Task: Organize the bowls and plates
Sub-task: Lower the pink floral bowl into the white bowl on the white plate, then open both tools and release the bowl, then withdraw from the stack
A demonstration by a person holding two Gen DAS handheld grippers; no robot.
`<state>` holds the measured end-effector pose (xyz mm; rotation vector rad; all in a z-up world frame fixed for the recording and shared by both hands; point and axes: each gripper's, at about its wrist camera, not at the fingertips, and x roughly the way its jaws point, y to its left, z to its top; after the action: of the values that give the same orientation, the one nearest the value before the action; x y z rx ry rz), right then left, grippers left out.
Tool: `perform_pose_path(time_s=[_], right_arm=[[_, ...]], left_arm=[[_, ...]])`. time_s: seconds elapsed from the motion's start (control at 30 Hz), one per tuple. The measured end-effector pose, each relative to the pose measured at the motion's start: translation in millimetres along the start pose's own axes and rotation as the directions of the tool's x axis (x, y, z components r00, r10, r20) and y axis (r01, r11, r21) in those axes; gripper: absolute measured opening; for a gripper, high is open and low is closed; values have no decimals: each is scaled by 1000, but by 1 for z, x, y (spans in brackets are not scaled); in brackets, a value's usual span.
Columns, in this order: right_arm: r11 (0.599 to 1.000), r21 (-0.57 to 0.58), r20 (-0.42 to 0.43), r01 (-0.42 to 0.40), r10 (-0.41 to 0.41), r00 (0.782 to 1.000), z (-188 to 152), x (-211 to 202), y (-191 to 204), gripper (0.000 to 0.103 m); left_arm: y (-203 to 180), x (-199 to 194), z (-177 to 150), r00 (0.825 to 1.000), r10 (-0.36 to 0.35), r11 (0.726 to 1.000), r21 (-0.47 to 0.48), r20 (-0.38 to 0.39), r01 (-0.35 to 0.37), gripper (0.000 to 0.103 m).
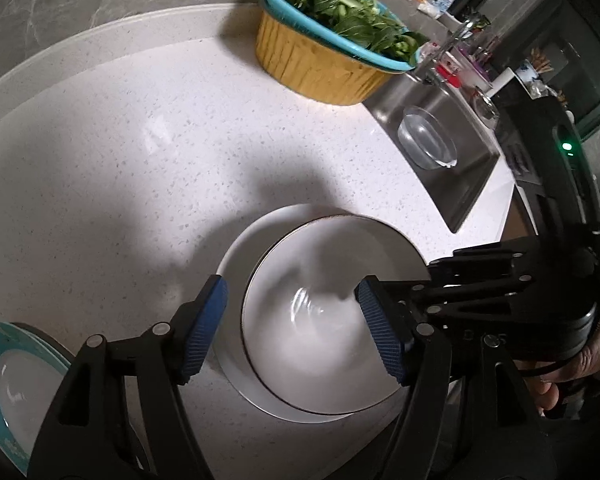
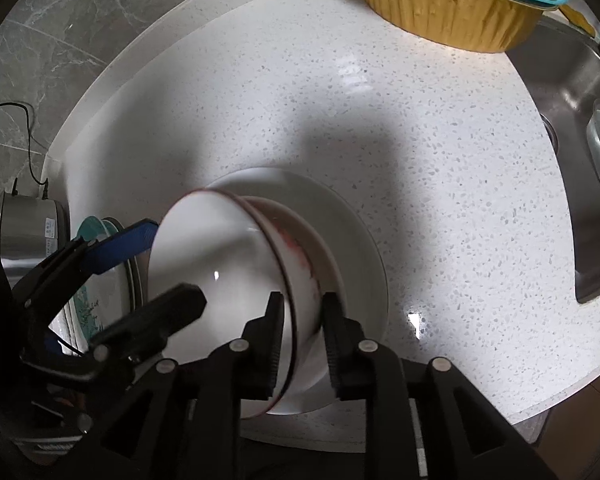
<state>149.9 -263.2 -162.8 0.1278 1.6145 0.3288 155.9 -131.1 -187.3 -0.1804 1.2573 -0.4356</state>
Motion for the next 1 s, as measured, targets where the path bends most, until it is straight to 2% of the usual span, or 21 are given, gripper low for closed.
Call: perform_pose_path(time_s=[0.3, 0.5, 0.63, 0.7, 0.8, 0.87, 0.93, 1.0], right_arm=[[1000, -9, 9, 8, -8, 1000, -2, 0, 2, 26], [992, -66, 30, 107, -105, 994, -5, -2, 18, 27], [973, -119, 46, 196, -191, 980, -6, -2, 31, 28], [966, -138, 58, 219, -213, 975, -7, -3, 36, 35], [953, -170, 68, 251, -243, 968, -8, -2, 41, 37], [953, -176, 68, 245, -237, 969, -8, -2, 41, 41], [970, -153, 62, 191, -184, 981, -8, -5, 36, 49], [980, -126, 63, 155, -148, 987, -7, -8, 31, 52]], left_arm=[[6, -2, -2, 1000, -11, 1000, -23, 2, 11, 67], [16, -2, -4, 1000, -9, 998, -60, 4, 10, 67], [24, -7, -5, 1000, -4, 997, -81, 22, 5, 67], [27, -8, -6, 1000, 0, 996, -89, 19, 2, 67], [32, -7, -10, 1000, -5, 996, -92, -3, 4, 67], [37, -8, -15, 1000, -6, 995, -103, -18, 4, 67], [42, -10, -20, 1000, -7, 993, -114, -25, 4, 67], [47, -10, -23, 1000, 0, 992, -126, -30, -4, 67]])
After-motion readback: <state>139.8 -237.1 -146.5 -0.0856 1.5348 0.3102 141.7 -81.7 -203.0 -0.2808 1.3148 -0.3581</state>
